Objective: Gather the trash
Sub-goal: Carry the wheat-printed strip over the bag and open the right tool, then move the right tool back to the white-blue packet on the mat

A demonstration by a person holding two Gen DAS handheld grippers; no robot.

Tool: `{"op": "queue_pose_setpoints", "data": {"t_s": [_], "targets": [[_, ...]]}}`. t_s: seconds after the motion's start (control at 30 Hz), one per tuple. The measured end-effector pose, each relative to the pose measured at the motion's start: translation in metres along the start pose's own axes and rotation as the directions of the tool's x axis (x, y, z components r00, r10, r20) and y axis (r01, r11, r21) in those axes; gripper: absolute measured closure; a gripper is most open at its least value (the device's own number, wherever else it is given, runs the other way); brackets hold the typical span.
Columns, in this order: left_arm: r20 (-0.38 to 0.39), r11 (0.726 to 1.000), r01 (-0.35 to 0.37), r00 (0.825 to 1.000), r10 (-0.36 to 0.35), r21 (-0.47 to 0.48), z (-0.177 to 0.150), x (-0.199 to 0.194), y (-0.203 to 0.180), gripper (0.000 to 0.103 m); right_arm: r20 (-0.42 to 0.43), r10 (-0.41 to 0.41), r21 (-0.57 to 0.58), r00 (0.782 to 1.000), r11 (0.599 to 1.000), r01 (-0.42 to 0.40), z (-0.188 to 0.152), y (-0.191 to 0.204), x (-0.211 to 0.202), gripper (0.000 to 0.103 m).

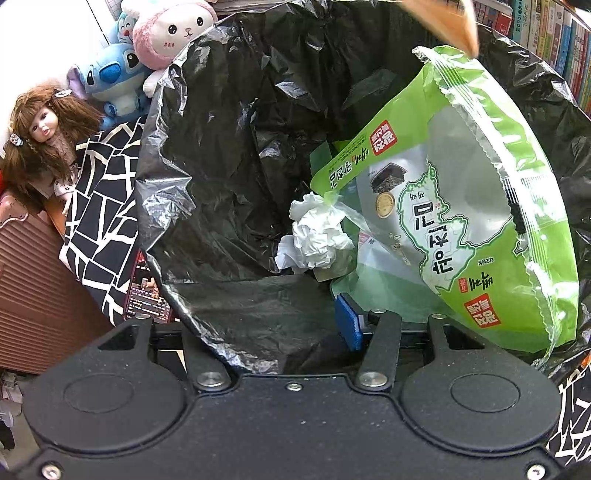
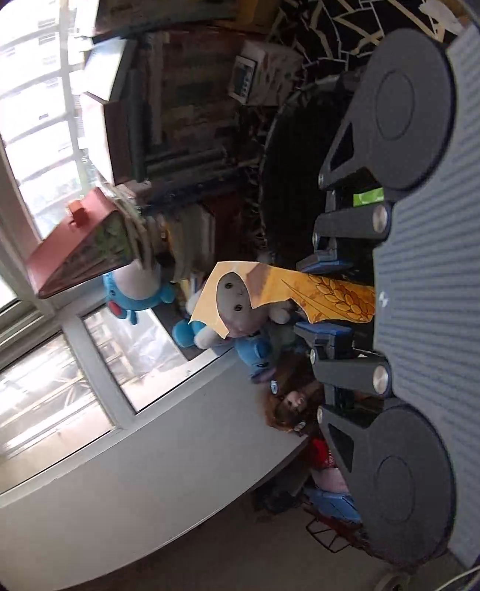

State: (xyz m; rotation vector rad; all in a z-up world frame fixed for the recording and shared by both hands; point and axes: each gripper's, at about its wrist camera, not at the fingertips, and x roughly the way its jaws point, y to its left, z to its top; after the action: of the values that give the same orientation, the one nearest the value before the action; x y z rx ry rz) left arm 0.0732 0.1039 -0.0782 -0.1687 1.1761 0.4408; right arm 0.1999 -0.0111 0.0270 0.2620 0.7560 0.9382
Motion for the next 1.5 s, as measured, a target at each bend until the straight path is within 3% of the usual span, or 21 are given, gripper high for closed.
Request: {"op": "queue_pose_setpoints", "data": {"t_s": [0.07,0.13,0.2,0.67,0.8,0.93,1.07,1.2,1.3,1.43,1.5], "targets": [[0.001,1.000,0.002,1.000,-0.002,-0.003,0.000,0.000,0.000,0.052,-0.026,-0.010,0.006,1.000,1.000,0.011,-0.003,-0.004,0.005,0.067],[0.002,1.000,0.003,1.000,-0.003,-0.005,0.000,-0.001,0.001,0.052,-0.045,-0.019,0.009,0.999,1.000,0.019,-0.006,-0.005,0.008,0.044],[0.003,1.000,0.003,1.000,-0.003,-0.007,0.000,-0.001,0.001,0.052,-0.055,-0.021,0.008,0.998,1.000,0.022,-0.008,-0.006,0.009,0.038],[0.003,1.000,0.005,1.000,-0.005,-0.009,0.000,-0.001,0.001,0.052,0.012,-0.111,0.059,0.994,0.992,0.110,-0.018,-0.029,-0.042,0.026],[0.002,1.000,0.005,1.000,-0.005,-0.010,0.001,-0.001,0.001,0.052,0.052,-0.185,0.053,0.981,0.982,0.182,-0.026,-0.039,-0.067,0.022],[0.002,1.000,0.005,1.000,-0.005,-0.009,0.000,-0.001,0.001,0.052,0.089,-0.281,0.056,0.956,0.959,0.277,-0.039,-0.053,-0.092,0.020],[0.001,1.000,0.004,1.000,-0.004,-0.008,0.000,0.000,0.001,0.052,0.118,-0.401,0.077,0.909,0.916,0.394,-0.058,-0.076,-0.118,0.018],[0.001,1.000,0.005,1.000,-0.005,-0.008,0.000,0.000,0.001,0.052,0.112,-0.542,0.131,0.833,0.839,0.529,-0.084,-0.108,-0.145,0.016],[0.002,1.000,0.004,1.000,-0.004,-0.009,0.000,0.000,0.001,0.052,0.092,-0.640,0.205,0.763,0.762,0.614,-0.106,-0.139,-0.166,0.016],[0.002,1.000,0.000,1.000,0.000,-0.006,0.000,0.000,0.001,0.052,0.033,-0.756,0.324,0.653,0.627,0.709,-0.141,-0.185,-0.193,0.016],[0.002,1.000,-0.003,1.000,0.003,-0.004,0.000,0.000,0.001,0.052,-0.007,-0.791,0.368,0.611,0.566,0.737,-0.158,-0.205,-0.206,0.016]]}}
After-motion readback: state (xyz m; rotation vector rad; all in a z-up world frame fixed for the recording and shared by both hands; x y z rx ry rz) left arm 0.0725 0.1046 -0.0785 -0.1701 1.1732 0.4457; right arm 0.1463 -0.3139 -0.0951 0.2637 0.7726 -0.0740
